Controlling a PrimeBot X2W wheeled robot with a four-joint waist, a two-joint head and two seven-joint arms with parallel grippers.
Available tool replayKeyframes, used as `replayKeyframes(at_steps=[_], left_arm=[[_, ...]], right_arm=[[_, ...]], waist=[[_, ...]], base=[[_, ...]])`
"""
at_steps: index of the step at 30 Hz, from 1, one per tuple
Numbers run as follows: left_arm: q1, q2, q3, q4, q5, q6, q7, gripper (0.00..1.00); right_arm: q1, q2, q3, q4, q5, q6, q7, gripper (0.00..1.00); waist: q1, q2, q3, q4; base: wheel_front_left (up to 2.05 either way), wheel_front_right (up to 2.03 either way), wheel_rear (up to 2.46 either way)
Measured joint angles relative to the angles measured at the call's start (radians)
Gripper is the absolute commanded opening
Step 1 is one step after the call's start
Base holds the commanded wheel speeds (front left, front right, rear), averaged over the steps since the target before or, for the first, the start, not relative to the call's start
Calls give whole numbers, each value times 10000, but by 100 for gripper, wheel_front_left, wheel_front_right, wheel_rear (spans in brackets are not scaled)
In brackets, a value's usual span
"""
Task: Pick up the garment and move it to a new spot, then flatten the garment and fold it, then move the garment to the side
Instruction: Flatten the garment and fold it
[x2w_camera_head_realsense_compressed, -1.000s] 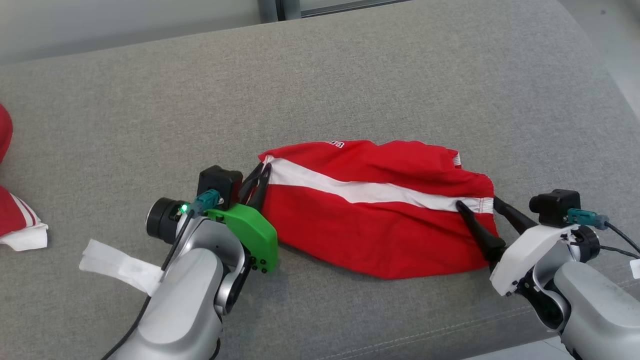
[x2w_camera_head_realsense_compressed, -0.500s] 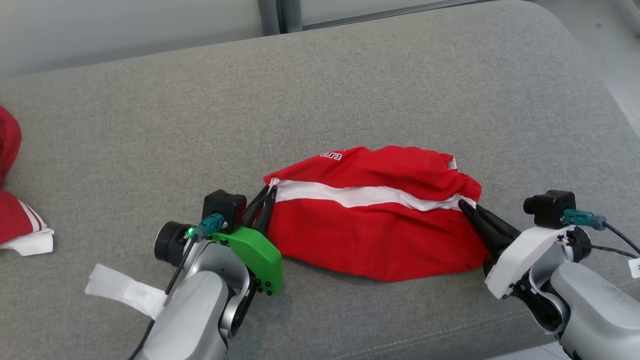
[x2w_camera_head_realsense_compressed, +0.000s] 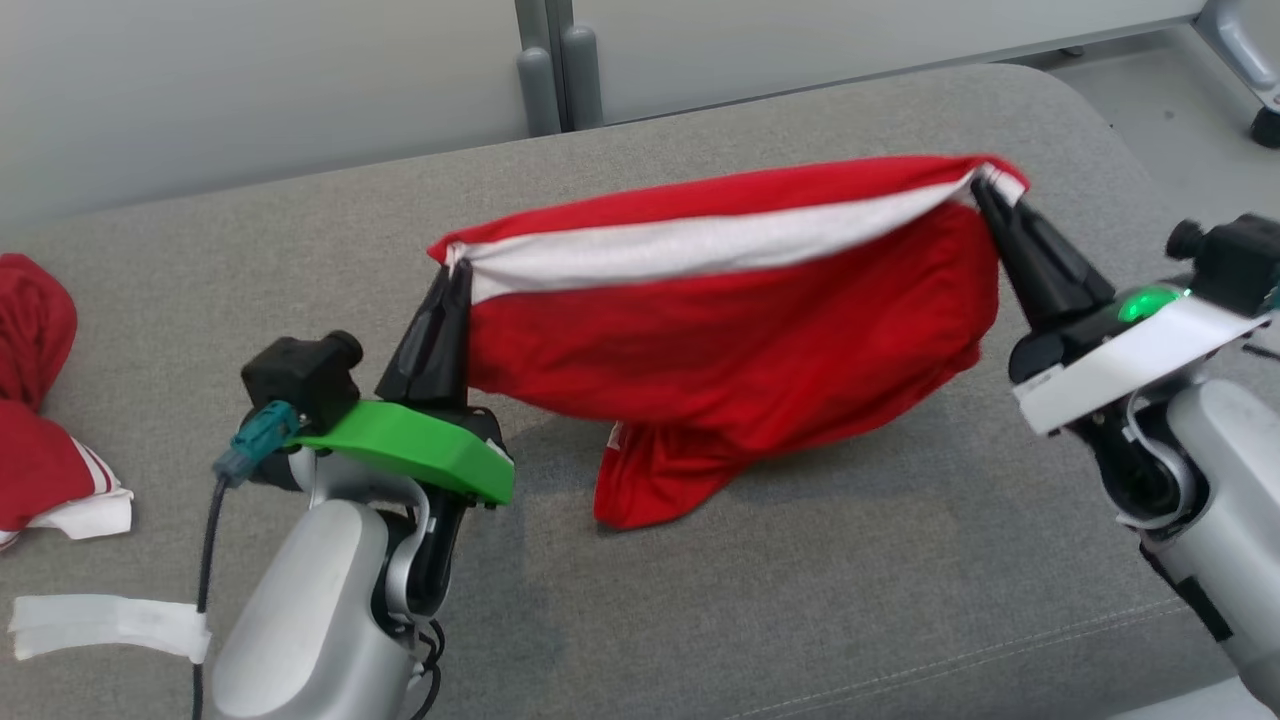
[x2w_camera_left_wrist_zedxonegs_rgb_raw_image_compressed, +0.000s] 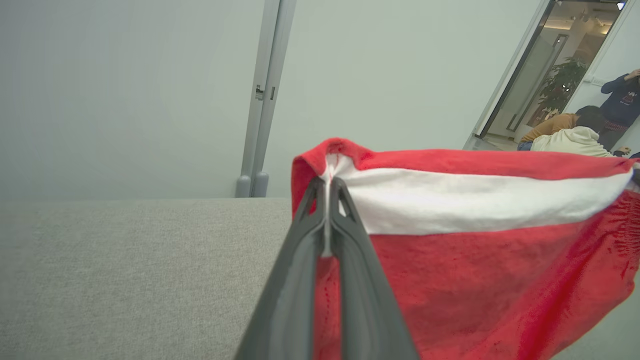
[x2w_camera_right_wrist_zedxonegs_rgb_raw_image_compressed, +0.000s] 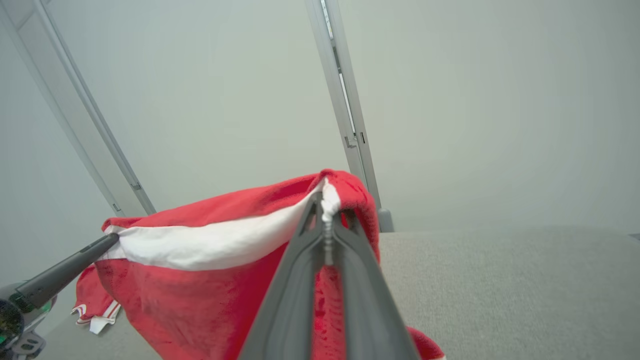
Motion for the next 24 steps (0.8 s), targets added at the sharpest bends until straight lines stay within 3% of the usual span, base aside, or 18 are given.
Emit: replayKeyframes(at_steps=[5,10,16,21,24], left_arm=[[-128,-23,468,-1103,-431,-207,-351,0],[465,148,401,-1649,-583,-274,-15,0],[2341,311,343,-2562,-1168,-71,569,0],[2523,585,435,-2903,-1331,0,1143,0],[1954,874,408,-2270,-1517,-88,1810,0]], right_arm=[[-280,330,-1166,-1453,50,0,-25,0],[825,265,-192,-1701,245,0,-23,0],[2089,-63,-201,-2268,729,-2,-23,0],[2189,-276,6,-1764,794,-2,290,0],[1039,-2,606,-855,750,-2,1195,0]], waist=[[0,0,-386,22],[0,0,-736,40],[0,0,-728,27],[0,0,-488,68],[0,0,-309,80]], base=[[0,0,0],[0,0,0],[0,0,0],[0,0,0],[0,0,0]])
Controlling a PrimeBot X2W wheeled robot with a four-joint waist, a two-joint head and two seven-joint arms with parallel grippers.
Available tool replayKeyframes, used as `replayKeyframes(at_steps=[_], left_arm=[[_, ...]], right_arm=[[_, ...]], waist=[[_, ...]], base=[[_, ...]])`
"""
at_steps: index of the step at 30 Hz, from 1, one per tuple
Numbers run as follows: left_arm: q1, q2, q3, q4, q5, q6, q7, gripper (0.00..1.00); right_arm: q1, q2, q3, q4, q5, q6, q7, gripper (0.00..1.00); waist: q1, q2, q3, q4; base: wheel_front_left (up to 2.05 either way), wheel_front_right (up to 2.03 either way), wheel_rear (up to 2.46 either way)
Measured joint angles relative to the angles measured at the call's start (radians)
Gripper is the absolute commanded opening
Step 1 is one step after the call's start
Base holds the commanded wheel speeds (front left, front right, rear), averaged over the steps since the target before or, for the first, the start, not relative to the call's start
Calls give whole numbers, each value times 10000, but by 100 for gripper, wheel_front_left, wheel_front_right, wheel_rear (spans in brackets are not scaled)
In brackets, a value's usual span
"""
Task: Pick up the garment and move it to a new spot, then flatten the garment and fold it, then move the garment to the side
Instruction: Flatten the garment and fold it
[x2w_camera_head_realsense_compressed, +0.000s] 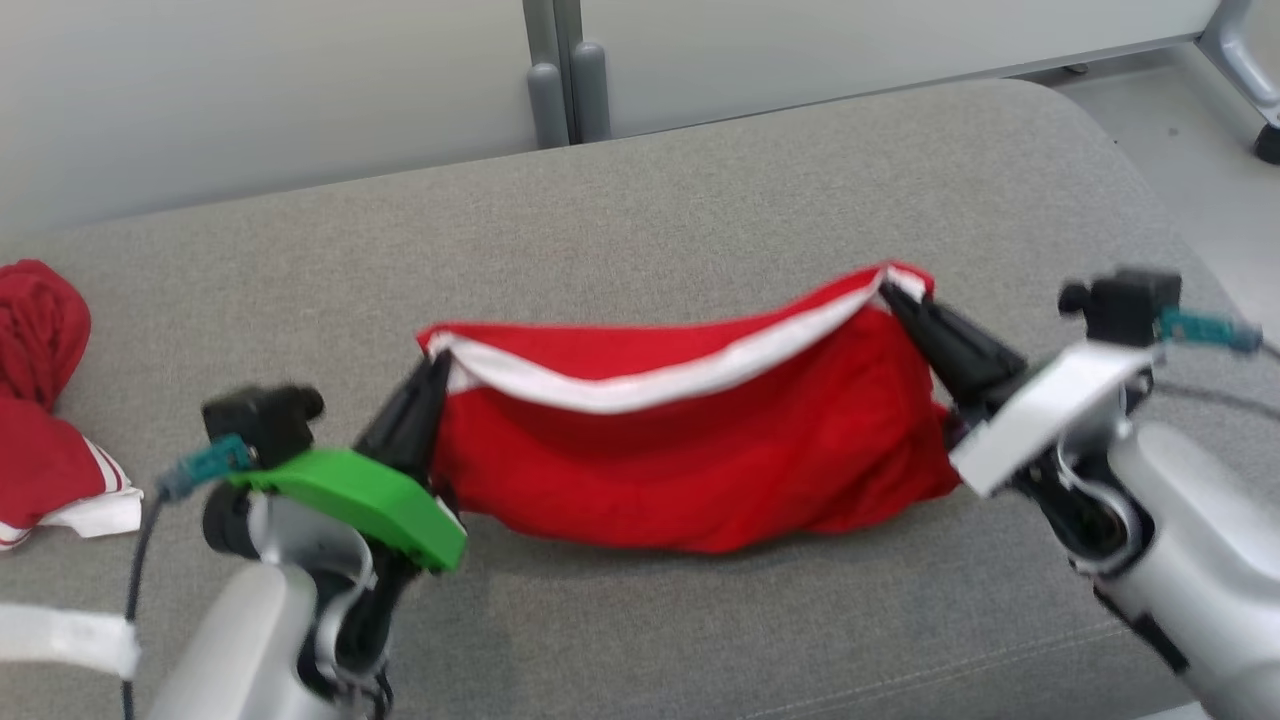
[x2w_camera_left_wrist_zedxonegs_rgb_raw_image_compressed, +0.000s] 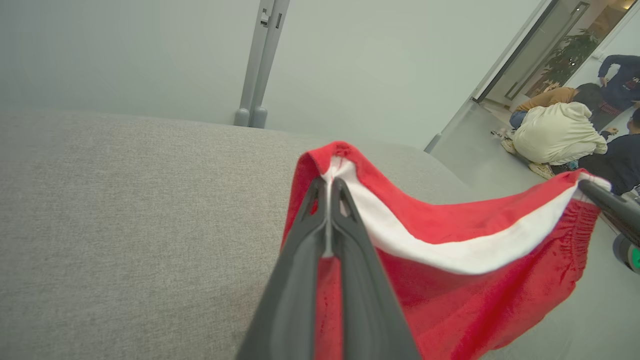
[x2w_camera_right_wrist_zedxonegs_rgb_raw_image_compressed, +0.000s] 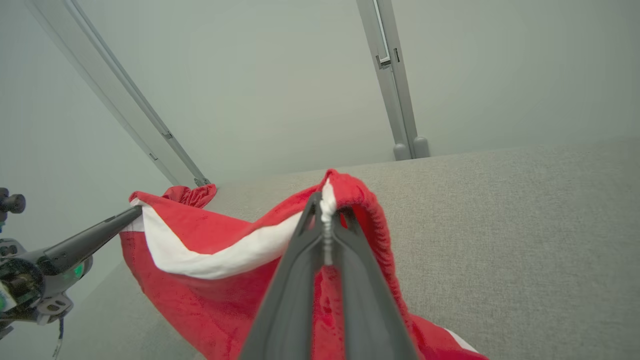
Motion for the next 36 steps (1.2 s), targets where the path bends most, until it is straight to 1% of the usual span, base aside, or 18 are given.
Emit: replayKeyframes(at_steps=[2,3,4,5,6,7,8,10,13,16,18,22,24,26,29,32,34,36], left_arm=[[-989,240,48,621,56,-2,395,0],[-1680,326,98,849,155,-8,543,0],[-2467,408,155,941,418,-90,443,0],[-3366,399,374,930,717,-84,236,0],[-4265,288,679,846,771,-73,21,0],[-5106,121,970,633,769,-38,-182,0],[-5771,-84,1168,414,713,-8,-328,0],[-6443,-445,1300,228,433,-15,-487,0],[-6065,-493,1093,546,343,-151,-470,0],[-4843,-270,690,1124,349,-314,-370,0],[-3882,-238,307,1599,334,-435,-232,0],[-1807,-456,-688,2533,236,-631,-29,0],[-973,-495,-869,2826,209,-679,-54,0],[-567,-476,-802,3003,58,-719,-209,0],[-525,-464,-798,3056,17,-982,-508,0],[-523,-451,-800,3101,36,-1152,-765,0],[-515,-399,-832,3103,82,-1172,-917,0],[-397,-138,-947,3080,495,-1231,-1195,0]], right_arm=[[-1363,332,88,798,-182,-52,644,0],[-2173,401,31,1139,-552,-226,794,0],[-3023,510,-261,1394,-849,-468,821,0],[-3911,683,-792,1513,-997,-798,627,0],[-4788,834,-1277,1542,-1162,-1037,359,0],[-5621,1034,-1747,1442,-1208,-1191,21,0],[-6285,1208,-2004,1306,-1198,-1239,-207,0],[-6900,1371,-2017,1254,-1183,-1185,-407,0],[-6244,1438,-1329,1900,-1114,-892,-297,0],[-4870,1592,-462,2721,-1024,-617,92,0],[-3931,1636,-46,3237,-823,-520,357,0],[-2033,1781,594,4184,-456,-382,665,0],[-1401,1988,692,4458,-159,-309,708,0],[-1201,2176,723,4531,54,-188,662,0],[-1201,2182,754,4521,123,-67,449,0],[-1160,2011,920,4527,94,-13,297,0],[-1081,1862,1072,4523,-35,-13,102,0],[-835,1682,1137,4466,-69,-13,-255,0]], waist=[[0,0,84,18],[0,0,108,45],[0,0,126,83],[0,0,137,135],[1,0,143,194],[0,0,150,259],[0,0,160,325],[0,0,191,465],[0,0,261,669],[0,0,397,783],[0,0,499,828],[0,0,700,898],[0,0,805,906],[0,0,892,885],[0,0,907,837],[0,0,781,832],[0,0,661,836],[0,0,456,844]], base=[[0,0,0],[0,0,0],[0,0,0],[0,0,0],[0,0,0],[0,0,0],[0,0,0],[0,0,0],[0,0,0],[0,0,0],[0,0,0],[0,0,0],[0,0,0],[0,0,0],[0,0,0],[0,0,0],[0,0,0],[0,0,0]])
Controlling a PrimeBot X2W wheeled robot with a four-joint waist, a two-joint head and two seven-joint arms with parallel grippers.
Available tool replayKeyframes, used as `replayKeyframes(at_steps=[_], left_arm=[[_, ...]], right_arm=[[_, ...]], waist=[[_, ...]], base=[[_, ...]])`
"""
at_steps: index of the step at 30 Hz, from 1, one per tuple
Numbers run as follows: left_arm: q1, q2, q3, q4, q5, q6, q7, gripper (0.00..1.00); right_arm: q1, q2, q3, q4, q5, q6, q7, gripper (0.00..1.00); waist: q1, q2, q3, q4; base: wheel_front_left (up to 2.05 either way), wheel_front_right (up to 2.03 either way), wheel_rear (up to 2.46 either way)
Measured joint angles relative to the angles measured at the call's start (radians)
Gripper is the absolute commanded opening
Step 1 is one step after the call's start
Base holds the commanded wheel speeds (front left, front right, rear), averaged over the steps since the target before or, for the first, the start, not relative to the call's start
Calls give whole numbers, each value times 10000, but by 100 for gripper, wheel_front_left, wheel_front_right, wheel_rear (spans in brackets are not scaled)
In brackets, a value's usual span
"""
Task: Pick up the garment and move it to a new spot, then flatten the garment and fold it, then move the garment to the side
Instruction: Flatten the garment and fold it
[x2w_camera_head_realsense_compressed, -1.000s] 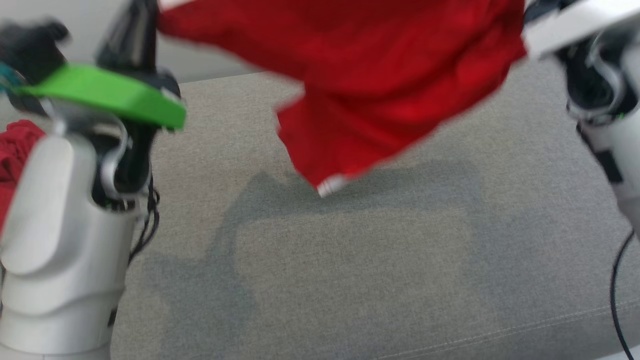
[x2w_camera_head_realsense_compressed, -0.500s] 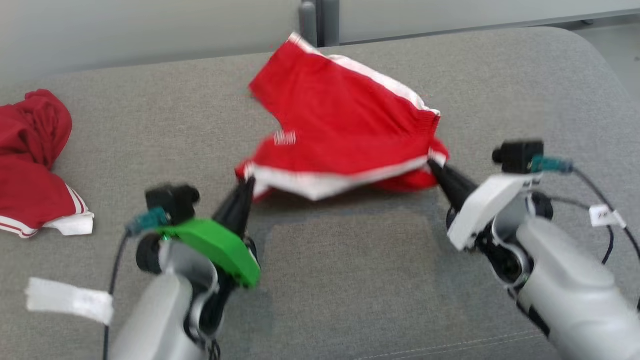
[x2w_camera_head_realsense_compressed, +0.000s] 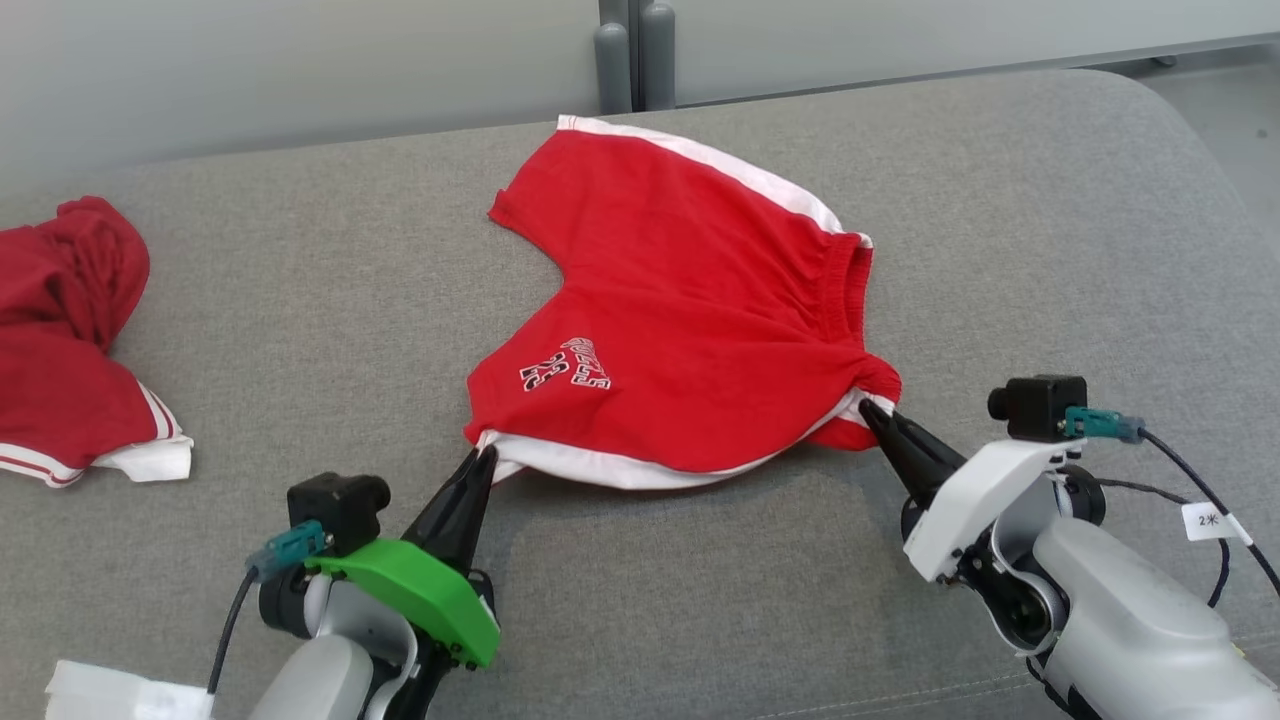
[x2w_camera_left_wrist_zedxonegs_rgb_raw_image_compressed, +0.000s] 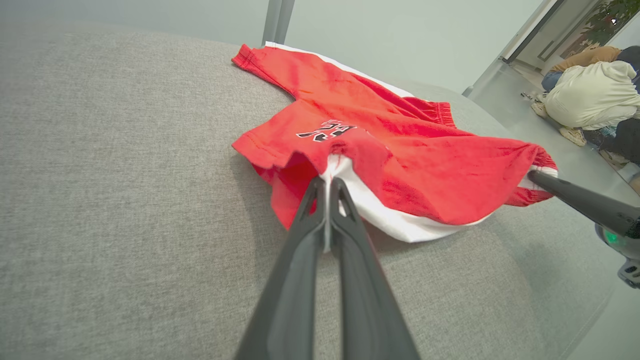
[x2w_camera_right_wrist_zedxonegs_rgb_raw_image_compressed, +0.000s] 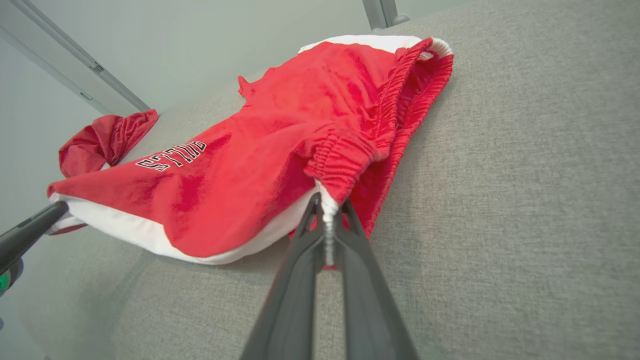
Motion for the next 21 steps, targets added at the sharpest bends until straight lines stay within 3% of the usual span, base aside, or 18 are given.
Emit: replayKeyframes(at_steps=[8,21], left_arm=[[1409,153,-94,12,100,0,-556,0],[2483,59,-138,-134,136,130,-953,0]], right_arm=[[1002,-316,828,-525,-376,2,-522,0],[1817,-838,1081,-940,-184,2,-713,0]], waist=[[0,0,-626,8],[-1,0,-1116,32]], base=[[0,0,0],[0,0,0]])
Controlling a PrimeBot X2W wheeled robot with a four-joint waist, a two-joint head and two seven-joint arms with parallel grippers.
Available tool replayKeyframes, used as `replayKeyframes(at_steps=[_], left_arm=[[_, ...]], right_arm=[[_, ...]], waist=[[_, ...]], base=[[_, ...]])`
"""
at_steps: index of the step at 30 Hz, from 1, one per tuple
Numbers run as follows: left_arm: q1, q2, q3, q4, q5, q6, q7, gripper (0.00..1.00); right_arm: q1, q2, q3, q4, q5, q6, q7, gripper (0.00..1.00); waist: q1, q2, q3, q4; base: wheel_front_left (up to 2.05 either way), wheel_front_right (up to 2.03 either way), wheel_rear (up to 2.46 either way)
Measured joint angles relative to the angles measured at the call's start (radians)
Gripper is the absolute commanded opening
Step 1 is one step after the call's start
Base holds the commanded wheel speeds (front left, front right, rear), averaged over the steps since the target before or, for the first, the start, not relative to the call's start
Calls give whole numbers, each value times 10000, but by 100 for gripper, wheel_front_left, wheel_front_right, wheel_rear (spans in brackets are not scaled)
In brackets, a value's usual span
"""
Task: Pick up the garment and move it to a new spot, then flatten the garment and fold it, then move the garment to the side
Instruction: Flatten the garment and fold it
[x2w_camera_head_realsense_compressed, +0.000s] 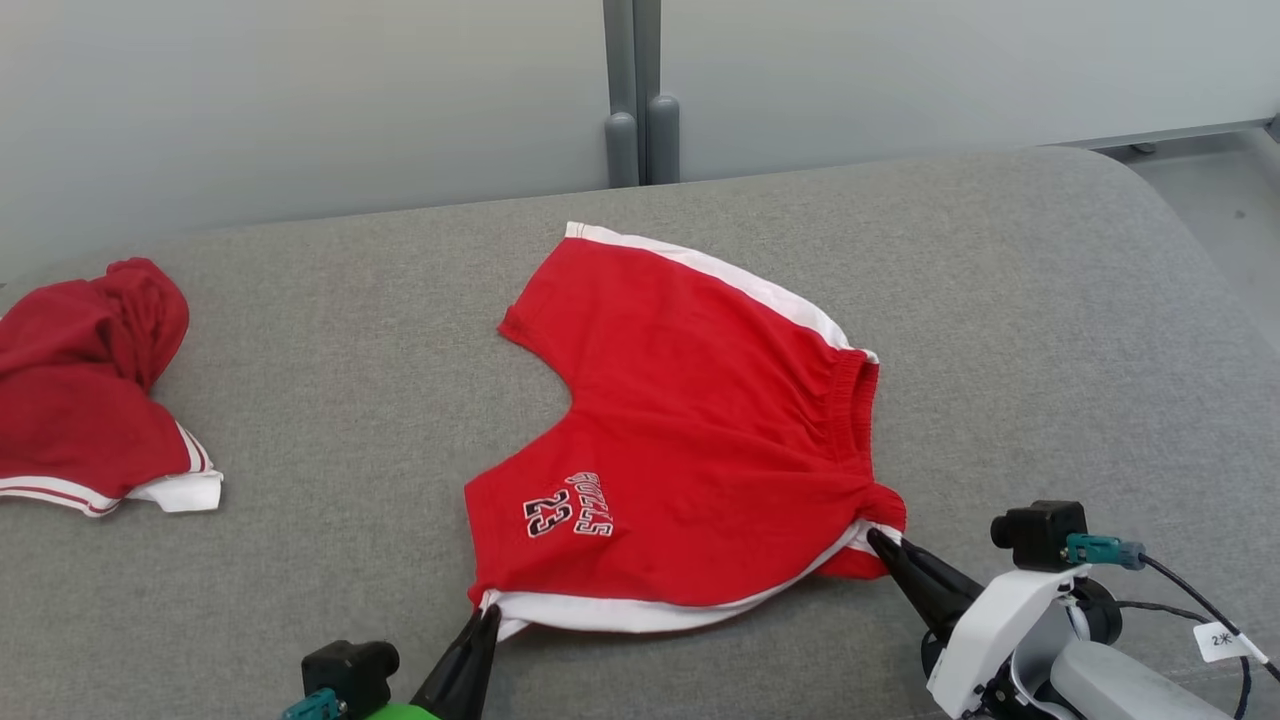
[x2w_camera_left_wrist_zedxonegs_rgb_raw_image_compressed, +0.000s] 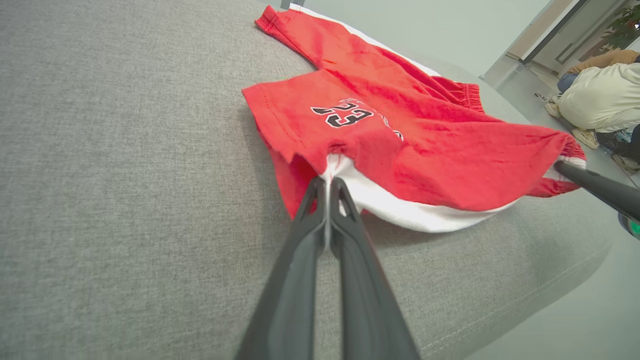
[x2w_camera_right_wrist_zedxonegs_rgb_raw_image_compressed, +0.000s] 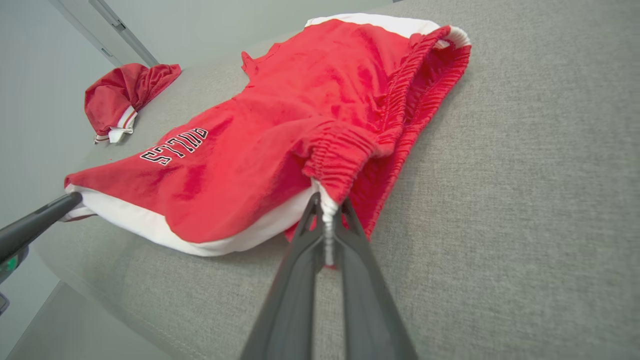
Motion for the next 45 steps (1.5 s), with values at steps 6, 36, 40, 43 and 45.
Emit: replayKeyframes(at_steps=[6,36,40,43,45], left_arm=[[63,2,-119,-13,79,38,-4,0],[315,230,-104,694,382,397,90,100],[338,316,109,631,374,497,75,100],[346,422,228,516,364,562,2,100],[349,439,311,366,364,593,-15,100]], right_arm=[[80,-54,50,-35,0,0,-81,0],[168,-270,805,966,-807,0,-128,100],[168,-410,571,997,-892,2,-134,100],[168,-562,397,991,-955,0,-165,100],[167,-660,226,940,-986,-4,-167,100]], waist=[[0,0,-18,-28],[0,0,14,-37],[0,0,10,-59],[0,-1,-2,-79],[0,0,-13,-92]], base=[[0,0,0],[0,0,0],[0,0,0],[0,0,0],[0,0,0]])
